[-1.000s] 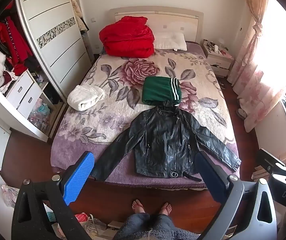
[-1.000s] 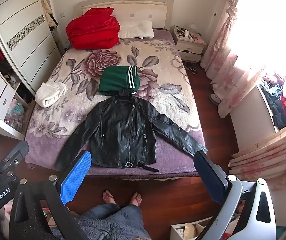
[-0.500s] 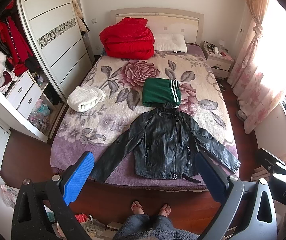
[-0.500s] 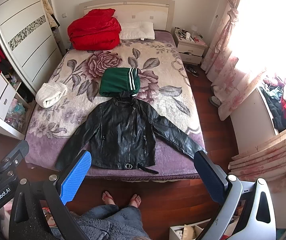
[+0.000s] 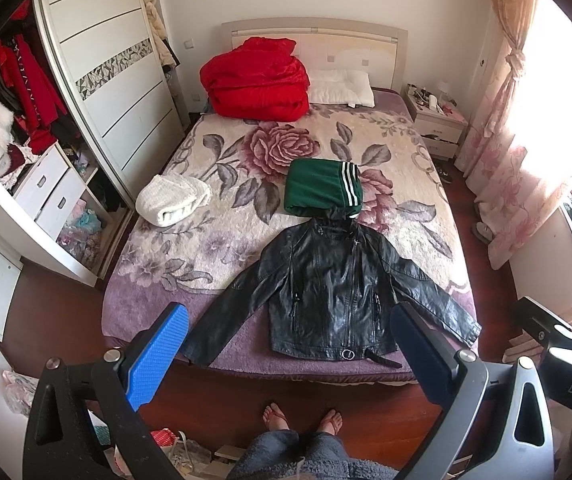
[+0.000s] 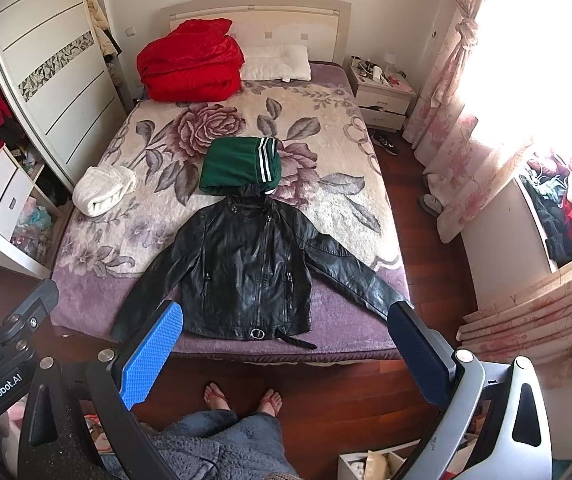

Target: Fold large clothes

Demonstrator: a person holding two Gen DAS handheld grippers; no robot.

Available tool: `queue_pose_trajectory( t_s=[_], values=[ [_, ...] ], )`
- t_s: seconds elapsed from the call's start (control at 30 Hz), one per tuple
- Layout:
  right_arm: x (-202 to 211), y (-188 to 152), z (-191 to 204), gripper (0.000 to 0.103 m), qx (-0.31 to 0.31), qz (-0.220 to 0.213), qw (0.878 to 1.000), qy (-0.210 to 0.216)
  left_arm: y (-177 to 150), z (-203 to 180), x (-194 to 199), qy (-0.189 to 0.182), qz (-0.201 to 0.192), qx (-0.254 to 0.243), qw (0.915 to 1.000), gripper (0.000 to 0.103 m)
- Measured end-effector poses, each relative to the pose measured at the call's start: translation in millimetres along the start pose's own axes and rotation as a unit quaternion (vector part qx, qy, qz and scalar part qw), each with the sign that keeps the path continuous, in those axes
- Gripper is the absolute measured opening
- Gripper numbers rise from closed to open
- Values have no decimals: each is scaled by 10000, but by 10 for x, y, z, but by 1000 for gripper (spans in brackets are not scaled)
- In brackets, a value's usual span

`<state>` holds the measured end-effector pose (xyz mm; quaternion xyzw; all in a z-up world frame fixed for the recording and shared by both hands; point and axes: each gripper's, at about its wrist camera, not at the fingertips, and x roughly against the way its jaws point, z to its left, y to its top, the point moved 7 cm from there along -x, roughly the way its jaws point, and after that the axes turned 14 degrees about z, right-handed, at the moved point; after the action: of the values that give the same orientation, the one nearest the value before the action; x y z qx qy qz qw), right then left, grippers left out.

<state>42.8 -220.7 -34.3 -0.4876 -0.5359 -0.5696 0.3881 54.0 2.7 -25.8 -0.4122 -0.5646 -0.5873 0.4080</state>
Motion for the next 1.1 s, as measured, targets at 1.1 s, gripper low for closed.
queue_pose_trajectory(
  t_s=[1.1],
  values=[
    [90,126,-13,103,-2,-33,10000,27,-7,-42,20,8,-50,-4,10000,103]
  ],
)
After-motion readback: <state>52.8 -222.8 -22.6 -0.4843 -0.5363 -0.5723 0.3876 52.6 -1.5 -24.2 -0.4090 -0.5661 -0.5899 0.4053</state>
